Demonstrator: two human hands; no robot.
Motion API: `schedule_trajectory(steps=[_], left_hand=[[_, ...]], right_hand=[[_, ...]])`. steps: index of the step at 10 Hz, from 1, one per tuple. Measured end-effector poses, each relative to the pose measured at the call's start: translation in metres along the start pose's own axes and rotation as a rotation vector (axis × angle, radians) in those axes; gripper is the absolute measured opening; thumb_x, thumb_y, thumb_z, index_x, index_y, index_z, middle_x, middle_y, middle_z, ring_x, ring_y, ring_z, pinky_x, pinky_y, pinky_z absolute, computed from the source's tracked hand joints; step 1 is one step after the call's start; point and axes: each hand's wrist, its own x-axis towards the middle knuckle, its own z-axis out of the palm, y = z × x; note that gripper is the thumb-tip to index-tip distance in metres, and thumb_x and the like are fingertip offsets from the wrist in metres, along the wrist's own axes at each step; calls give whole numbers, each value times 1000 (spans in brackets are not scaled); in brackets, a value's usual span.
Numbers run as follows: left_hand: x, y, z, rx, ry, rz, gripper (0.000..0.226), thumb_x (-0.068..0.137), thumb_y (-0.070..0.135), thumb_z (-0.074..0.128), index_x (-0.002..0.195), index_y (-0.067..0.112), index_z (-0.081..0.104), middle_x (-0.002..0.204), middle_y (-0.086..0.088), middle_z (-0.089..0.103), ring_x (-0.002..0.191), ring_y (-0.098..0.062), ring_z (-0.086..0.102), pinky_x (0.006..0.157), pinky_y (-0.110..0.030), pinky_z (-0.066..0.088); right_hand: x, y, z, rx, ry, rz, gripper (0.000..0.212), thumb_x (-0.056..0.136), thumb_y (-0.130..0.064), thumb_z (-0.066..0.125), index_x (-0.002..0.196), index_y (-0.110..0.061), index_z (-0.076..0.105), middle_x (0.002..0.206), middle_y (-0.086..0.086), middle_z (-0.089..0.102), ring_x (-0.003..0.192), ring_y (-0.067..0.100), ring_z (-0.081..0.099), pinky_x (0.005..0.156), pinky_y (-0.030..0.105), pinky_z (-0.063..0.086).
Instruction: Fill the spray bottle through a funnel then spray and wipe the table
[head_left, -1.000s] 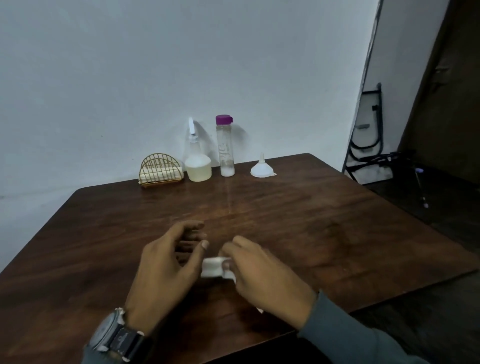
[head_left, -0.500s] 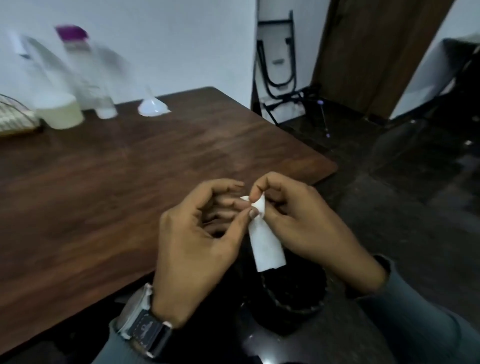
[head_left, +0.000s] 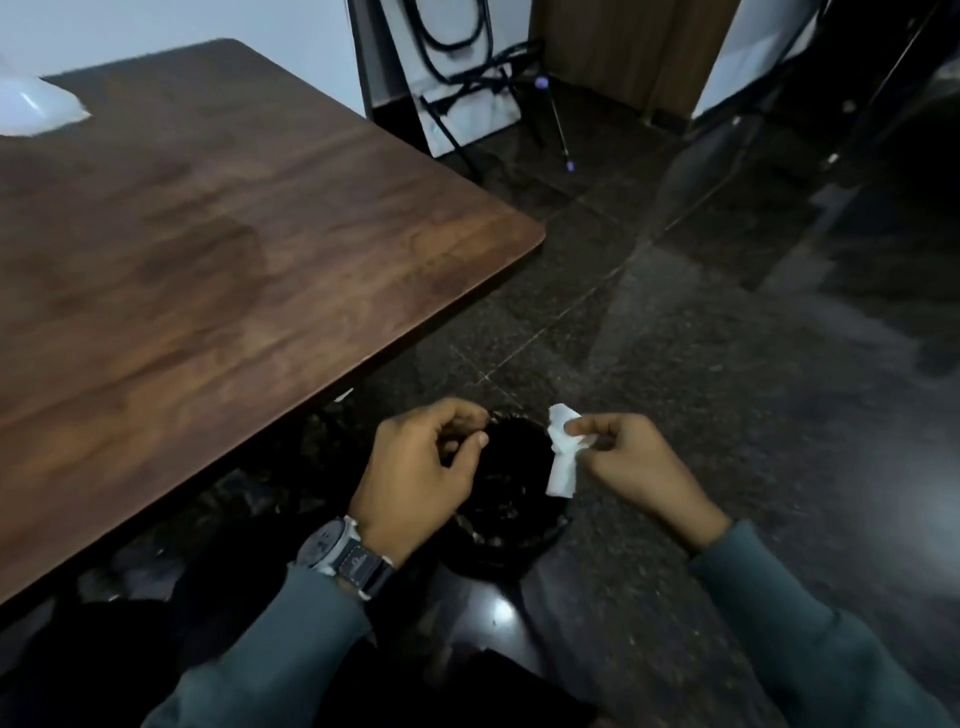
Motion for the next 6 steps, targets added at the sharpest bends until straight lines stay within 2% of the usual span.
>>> schedule_trajectory(steps=[1, 2, 3, 4, 5, 6], left_hand=[[14, -25, 8, 43, -81, -111, 15, 90, 10, 77, 103, 16, 78, 92, 10, 78, 81, 6, 69, 71, 2, 46], [19, -40, 11, 41, -125, -198, 14, 92, 13, 74, 104, 21, 76, 90, 14, 75, 76, 11, 67, 70, 3, 44], [15, -48, 7, 10, -129, -249, 16, 93, 15, 73, 99, 30, 72, 88, 22, 73, 84, 16, 67, 75, 0, 47], [8, -54, 2, 14, -81, -285, 17, 92, 16, 74, 98, 32, 73, 90, 22, 74, 85, 6, 70, 77, -1, 48], [3, -59, -2, 17, -38, -292, 15, 92, 16, 74, 99, 29, 76, 91, 21, 75, 86, 3, 71, 76, 1, 46], [-4, -53, -7, -3, -33, -262, 15, 92, 16, 74, 101, 28, 77, 91, 21, 75, 91, 6, 70, 77, 1, 47]], right_hand=[[30, 25, 28, 13, -20, 70, 37, 89, -2, 60, 121, -14, 73, 116, 10, 73, 96, 20, 71, 81, 29, 54], [55, 42, 54, 30, -104, 118, 43, 89, 0, 57, 129, -12, 69, 137, 10, 64, 119, 29, 66, 91, 38, 56], [72, 59, 70, 111, -83, 110, 40, 90, -1, 61, 126, -16, 71, 126, 2, 70, 121, 22, 66, 97, 41, 57], [80, 72, 73, 202, -10, 144, 43, 86, 1, 60, 121, -22, 72, 123, 4, 72, 119, 17, 67, 97, 41, 59], [74, 76, 70, 245, 37, 145, 42, 90, 4, 57, 118, -24, 73, 117, 2, 74, 103, 10, 72, 78, 25, 60], [57, 68, 61, 275, 95, 79, 32, 95, 0, 62, 112, -24, 75, 112, -2, 77, 103, 7, 72, 80, 19, 58]])
